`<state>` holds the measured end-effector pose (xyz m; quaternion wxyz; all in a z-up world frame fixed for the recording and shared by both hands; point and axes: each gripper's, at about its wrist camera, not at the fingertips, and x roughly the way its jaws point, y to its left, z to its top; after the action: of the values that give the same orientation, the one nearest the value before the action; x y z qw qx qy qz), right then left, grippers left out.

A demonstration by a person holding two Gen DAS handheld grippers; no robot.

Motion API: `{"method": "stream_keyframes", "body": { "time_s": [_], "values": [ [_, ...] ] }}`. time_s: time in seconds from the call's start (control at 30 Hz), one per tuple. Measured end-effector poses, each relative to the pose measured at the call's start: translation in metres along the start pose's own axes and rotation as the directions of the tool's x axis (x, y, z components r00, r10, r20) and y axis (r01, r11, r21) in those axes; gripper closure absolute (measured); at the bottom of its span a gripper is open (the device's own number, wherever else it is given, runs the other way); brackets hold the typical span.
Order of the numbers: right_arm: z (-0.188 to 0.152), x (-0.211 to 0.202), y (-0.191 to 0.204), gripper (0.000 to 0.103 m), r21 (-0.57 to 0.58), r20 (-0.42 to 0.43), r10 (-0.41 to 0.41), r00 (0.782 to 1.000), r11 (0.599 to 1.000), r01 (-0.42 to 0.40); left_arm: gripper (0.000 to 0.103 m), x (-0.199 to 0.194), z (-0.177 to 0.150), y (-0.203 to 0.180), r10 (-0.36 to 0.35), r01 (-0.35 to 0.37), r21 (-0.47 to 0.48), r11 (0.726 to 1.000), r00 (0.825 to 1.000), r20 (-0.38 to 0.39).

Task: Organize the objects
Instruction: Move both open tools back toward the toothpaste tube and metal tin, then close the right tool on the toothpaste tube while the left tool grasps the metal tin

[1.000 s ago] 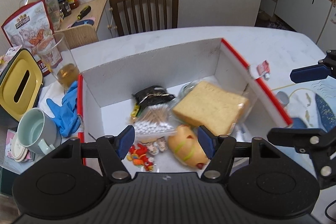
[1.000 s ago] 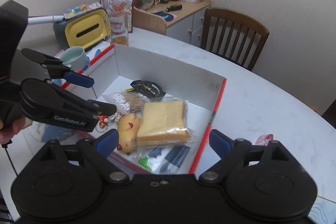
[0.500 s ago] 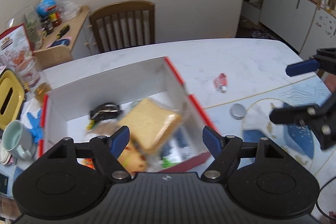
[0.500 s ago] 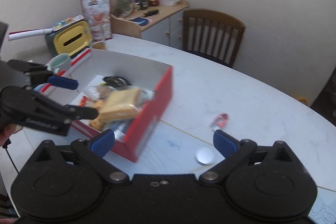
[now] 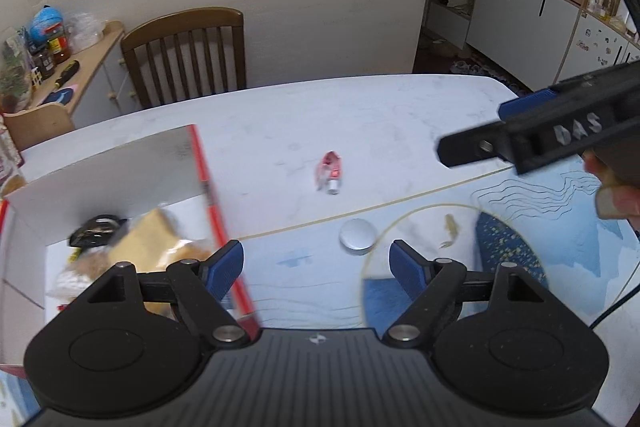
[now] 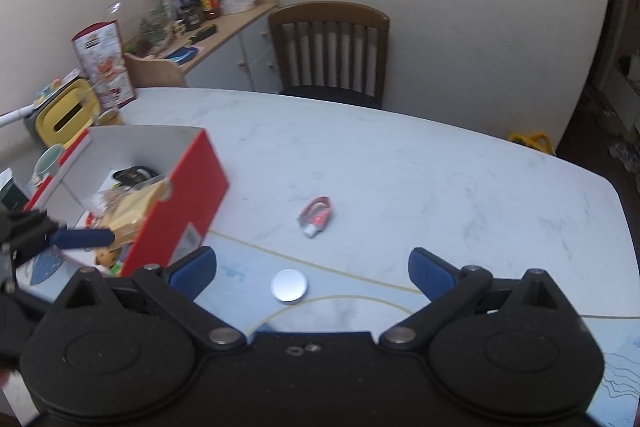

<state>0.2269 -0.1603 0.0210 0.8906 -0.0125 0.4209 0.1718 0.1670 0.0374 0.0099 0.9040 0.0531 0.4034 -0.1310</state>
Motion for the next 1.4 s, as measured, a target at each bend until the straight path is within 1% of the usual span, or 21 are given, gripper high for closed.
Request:
{"method": "stream_keyframes", "body": {
  "time_s": [0.13, 0.2, 0.3, 0.4, 0.57, 0.63, 0.87, 0.93, 1.0, 1.07, 1.23, 1.4],
  "values": [
    [0.006, 0.012, -0.015, 0.001, 0.022, -0.017, -0.009, 1.000, 1.000, 0.010, 0.023, 0.015, 0.002, -0.024, -0.005, 0.004, 0.013, 1.000, 1.000, 0.002],
    [0.008, 0.018, -0.021, 0.001, 0.028, -0.026, -0.012, 1.000, 1.000, 0.013, 0.015, 0.023, 0.002, -0.033, -0.010, 0.010, 0.009, 1.000, 1.000, -0.002],
    [0.014, 0.027, -0.026, 0.001, 0.024, -0.035, -0.015, 0.999, 1.000, 0.016, 0.014, 0.038, 0.001, -0.042, -0.007, 0.007, -0.006, 1.000, 1.000, -0.016],
    [0.019, 0.038, -0.028, 0.001, 0.018, -0.046, -0.018, 0.999, 1.000, 0.019, 0.014, 0.055, 0.000, -0.047, -0.003, 0.003, -0.028, 1.000, 1.000, -0.025],
    [0.028, 0.063, -0.028, 0.001, 0.007, -0.075, -0.012, 0.997, 1.000, 0.012, 0.014, 0.079, -0.006, -0.048, -0.043, 0.042, -0.057, 0.997, 0.999, -0.017],
    [0.031, 0.075, -0.028, 0.001, 0.005, -0.087, -0.007, 0.996, 1.000, 0.008, 0.011, 0.088, -0.009, -0.047, -0.055, 0.054, -0.071, 0.996, 0.998, -0.012],
    [0.033, 0.120, -0.023, 0.001, 0.000, -0.138, -0.004, 0.990, 1.000, 0.005, 0.010, 0.120, -0.016, -0.043, -0.036, 0.033, -0.091, 0.995, 0.999, -0.027],
    [0.032, 0.131, -0.020, 0.001, -0.015, -0.151, -0.001, 0.989, 1.000, -0.001, 0.010, 0.126, -0.018, -0.042, -0.020, 0.018, -0.091, 0.996, 0.999, -0.025],
    [0.031, 0.142, -0.016, 0.002, -0.039, -0.165, -0.001, 0.986, 0.999, -0.005, 0.010, 0.131, -0.020, -0.041, 0.008, -0.010, -0.088, 0.996, 1.000, -0.020],
    [0.028, 0.150, -0.011, 0.003, -0.073, -0.168, -0.003, 0.986, 0.997, -0.010, 0.010, 0.136, -0.022, -0.040, 0.010, -0.012, -0.088, 0.996, 1.000, -0.015],
    [0.020, 0.165, -0.005, 0.009, -0.142, -0.182, -0.007, 0.983, 0.990, -0.020, 0.010, 0.144, -0.025, -0.039, 0.023, -0.023, -0.073, 0.997, 1.000, -0.005],
    [0.015, 0.175, -0.003, 0.020, -0.186, -0.195, -0.003, 0.981, 0.982, -0.034, 0.010, 0.151, -0.028, -0.042, 0.024, -0.024, -0.060, 0.998, 1.000, 0.004]
  ]
}}
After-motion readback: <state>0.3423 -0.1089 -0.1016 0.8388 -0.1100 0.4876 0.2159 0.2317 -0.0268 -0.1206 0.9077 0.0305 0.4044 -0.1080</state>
